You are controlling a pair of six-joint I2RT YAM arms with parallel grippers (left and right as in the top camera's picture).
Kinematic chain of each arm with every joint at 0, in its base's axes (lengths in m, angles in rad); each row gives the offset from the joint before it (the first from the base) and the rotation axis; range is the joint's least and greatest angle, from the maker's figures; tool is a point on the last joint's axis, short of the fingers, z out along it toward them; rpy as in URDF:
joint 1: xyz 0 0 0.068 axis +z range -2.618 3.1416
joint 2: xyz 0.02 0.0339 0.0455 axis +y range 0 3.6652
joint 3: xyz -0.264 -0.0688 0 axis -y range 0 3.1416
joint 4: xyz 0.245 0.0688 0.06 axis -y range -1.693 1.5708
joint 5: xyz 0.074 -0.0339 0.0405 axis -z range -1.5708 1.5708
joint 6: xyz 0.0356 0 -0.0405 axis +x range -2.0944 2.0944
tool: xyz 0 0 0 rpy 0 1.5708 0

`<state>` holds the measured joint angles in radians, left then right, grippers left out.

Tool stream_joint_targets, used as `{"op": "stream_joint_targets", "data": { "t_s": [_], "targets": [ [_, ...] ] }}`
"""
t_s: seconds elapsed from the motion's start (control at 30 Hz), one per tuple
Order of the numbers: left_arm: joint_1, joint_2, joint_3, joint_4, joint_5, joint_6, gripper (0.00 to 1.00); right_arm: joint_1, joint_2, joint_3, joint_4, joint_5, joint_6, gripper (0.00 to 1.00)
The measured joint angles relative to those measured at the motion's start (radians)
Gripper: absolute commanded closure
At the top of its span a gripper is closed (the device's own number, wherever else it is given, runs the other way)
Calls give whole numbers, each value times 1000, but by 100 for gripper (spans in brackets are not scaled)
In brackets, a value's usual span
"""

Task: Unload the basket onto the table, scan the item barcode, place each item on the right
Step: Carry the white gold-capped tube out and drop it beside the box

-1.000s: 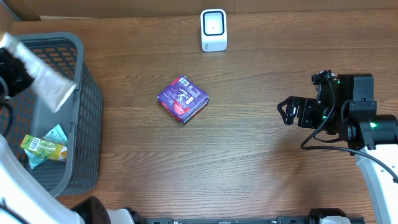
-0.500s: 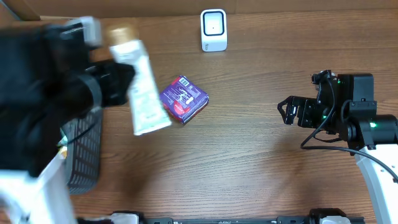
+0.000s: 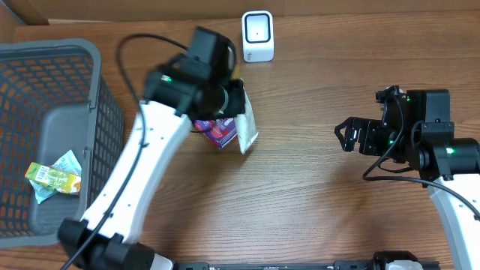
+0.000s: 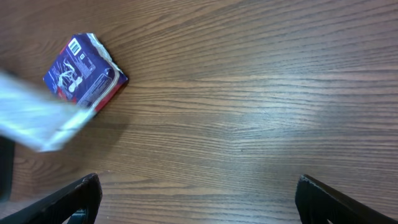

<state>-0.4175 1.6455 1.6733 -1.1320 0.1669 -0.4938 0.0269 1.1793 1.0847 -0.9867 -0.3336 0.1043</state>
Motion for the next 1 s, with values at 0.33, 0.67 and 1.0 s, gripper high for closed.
{"op": "stream_joint_targets", "data": {
  "t_s": [0.33, 0.67, 1.0],
  "targets": [
    [-161, 173, -265, 270, 38, -44, 96, 0, 0, 0, -3, 0, 0, 0],
    [-169, 207, -261, 268, 39, -50, 96, 0, 0, 0, -8, 0, 0, 0],
    [-70, 120, -1, -21, -106, -7, 94, 0, 0, 0, -9, 0, 0, 0]
  ]
}}
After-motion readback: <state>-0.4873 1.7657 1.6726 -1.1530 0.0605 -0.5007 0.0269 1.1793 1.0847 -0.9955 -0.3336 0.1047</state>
